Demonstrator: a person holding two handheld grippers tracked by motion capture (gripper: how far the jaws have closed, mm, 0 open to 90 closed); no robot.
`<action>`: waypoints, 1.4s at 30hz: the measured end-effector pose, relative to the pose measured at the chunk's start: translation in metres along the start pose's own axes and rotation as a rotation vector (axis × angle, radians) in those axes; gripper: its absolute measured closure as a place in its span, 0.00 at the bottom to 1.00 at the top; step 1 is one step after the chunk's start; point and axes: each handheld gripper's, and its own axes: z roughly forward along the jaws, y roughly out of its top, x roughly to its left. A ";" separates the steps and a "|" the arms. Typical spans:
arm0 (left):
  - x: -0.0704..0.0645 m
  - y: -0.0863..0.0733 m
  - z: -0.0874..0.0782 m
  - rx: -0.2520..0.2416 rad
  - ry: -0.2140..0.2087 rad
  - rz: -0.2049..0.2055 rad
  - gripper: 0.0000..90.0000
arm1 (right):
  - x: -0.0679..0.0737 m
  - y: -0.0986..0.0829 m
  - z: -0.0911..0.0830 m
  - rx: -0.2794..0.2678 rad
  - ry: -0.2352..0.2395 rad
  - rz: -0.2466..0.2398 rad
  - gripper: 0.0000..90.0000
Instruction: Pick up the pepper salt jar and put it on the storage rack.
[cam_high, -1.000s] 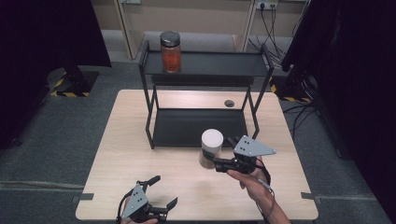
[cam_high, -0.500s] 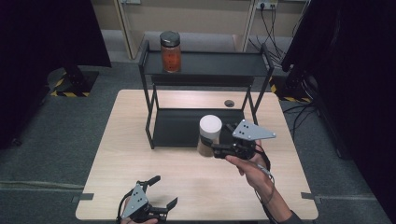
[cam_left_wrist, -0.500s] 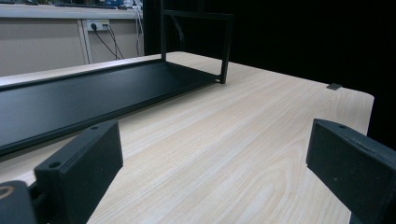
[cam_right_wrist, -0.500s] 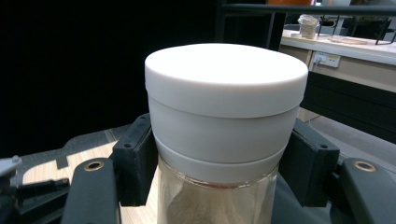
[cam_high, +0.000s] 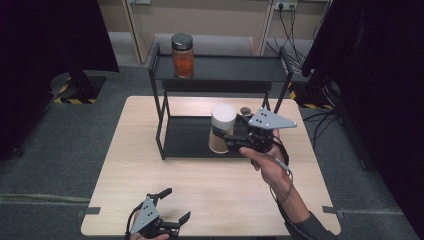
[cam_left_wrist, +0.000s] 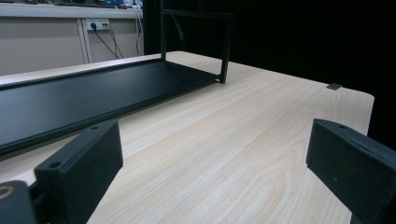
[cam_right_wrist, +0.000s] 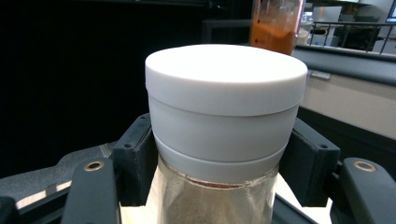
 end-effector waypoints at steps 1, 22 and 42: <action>0.000 0.000 0.000 -0.001 0.000 0.000 0.04 | 0.000 0.002 0.001 0.000 -0.001 -0.001 0.39; 0.001 0.000 -0.001 -0.001 -0.007 -0.001 0.04 | -0.010 0.062 0.028 0.005 -0.067 0.011 0.39; 0.001 0.000 -0.002 -0.004 -0.009 -0.005 0.04 | -0.012 0.114 0.050 0.010 -0.149 0.012 0.39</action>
